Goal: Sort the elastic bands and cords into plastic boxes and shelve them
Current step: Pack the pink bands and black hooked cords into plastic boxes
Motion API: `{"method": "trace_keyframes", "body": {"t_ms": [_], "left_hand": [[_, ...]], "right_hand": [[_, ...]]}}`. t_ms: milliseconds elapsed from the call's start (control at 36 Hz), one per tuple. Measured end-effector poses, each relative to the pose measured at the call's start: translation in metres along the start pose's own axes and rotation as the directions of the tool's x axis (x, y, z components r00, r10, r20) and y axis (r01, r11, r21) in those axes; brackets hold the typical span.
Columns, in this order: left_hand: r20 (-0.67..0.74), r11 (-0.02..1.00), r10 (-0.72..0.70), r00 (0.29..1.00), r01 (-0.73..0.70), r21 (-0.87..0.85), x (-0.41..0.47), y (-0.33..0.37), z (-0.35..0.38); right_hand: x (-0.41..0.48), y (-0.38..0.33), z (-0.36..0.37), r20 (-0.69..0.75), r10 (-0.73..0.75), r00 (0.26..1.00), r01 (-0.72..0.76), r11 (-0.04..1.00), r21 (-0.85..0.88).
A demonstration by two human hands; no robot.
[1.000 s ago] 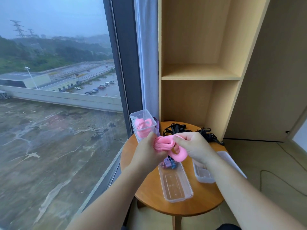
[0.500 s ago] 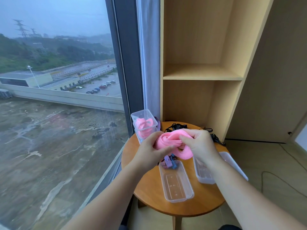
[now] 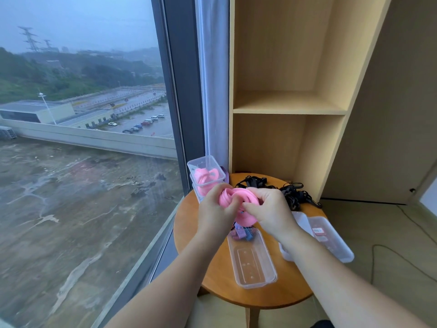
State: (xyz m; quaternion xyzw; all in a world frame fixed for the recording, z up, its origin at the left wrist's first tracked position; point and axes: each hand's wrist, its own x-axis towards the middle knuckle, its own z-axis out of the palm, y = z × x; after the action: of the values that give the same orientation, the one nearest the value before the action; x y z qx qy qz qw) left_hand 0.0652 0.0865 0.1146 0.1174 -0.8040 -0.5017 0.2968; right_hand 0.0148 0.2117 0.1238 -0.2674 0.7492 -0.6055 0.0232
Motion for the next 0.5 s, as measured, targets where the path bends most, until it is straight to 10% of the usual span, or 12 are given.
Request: {"method": "trace_keyframes", "body": {"t_ms": [250, 500], "left_hand": [[0.116, 0.846, 0.128, 0.985, -0.169, 0.506, -0.001, -0.004, 0.001], [0.121, 0.998, -0.046, 0.992, 0.050, -0.026, 0.013, -0.006, 0.004]], "right_hand": [[-0.005, 0.011, 0.006, -0.051, -0.013, 0.999, 0.011, 0.999, -0.044], [-0.008, 0.012, 0.002, 0.108, -0.054, 0.993, 0.059, 0.997, -0.047]]}}
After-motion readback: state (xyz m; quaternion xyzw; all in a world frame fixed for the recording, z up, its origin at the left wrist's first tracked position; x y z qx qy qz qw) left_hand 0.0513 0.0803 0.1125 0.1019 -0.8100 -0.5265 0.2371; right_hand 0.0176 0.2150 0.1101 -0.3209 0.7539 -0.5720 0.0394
